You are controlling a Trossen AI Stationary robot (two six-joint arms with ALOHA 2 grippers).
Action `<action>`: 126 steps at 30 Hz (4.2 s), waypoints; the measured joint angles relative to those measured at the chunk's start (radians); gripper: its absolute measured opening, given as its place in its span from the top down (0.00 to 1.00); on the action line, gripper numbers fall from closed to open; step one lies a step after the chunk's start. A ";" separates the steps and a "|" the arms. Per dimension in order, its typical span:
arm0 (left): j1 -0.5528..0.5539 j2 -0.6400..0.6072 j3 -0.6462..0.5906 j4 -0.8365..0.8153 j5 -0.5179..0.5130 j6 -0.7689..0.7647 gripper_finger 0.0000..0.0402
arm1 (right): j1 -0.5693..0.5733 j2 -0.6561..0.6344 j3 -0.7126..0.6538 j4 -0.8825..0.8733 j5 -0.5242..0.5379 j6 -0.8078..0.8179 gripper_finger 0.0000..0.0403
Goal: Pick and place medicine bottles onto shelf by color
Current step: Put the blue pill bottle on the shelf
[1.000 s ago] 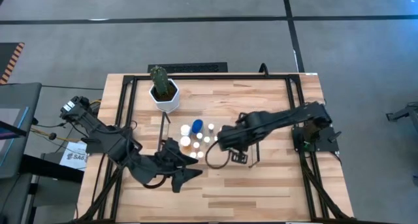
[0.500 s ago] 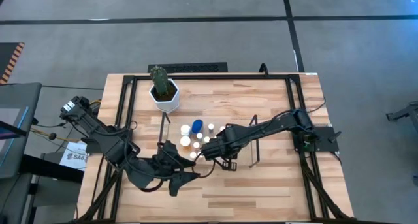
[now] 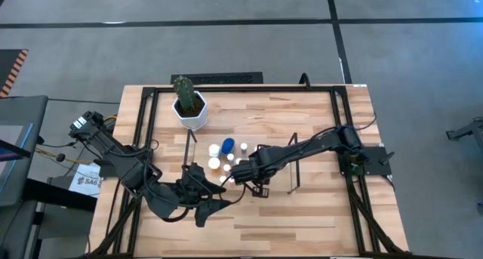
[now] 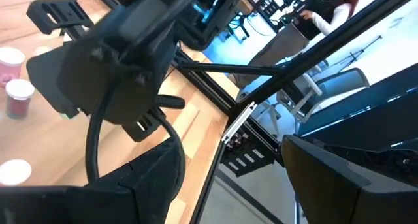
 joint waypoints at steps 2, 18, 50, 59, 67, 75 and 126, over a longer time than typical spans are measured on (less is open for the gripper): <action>0.000 0.000 0.000 0.000 0.002 -0.002 0.36 | -0.004 0.000 -0.016 -0.001 -0.006 0.000 0.68; 0.000 0.000 0.000 0.003 0.003 -0.010 0.36 | -0.052 0.000 -0.086 0.117 -0.068 0.001 0.68; 0.008 0.022 0.001 -0.192 -0.015 -0.123 0.36 | -0.031 -0.276 -0.085 0.021 -0.076 0.016 0.41; -0.048 0.183 0.001 -0.299 0.144 -0.473 0.36 | 0.070 -0.391 -0.085 0.011 -0.049 0.027 0.41; -0.069 0.326 0.001 -0.315 0.192 -0.772 0.36 | 0.138 -0.396 -0.085 0.010 -0.046 -0.010 0.41; 0.009 0.432 0.000 -0.418 0.335 -0.991 0.36 | 0.166 -0.395 -0.085 -0.020 -0.045 -0.023 0.41; 0.153 0.464 0.000 -0.520 0.454 -0.802 0.66 | 0.087 -0.394 -0.085 -0.073 -0.024 -0.053 0.41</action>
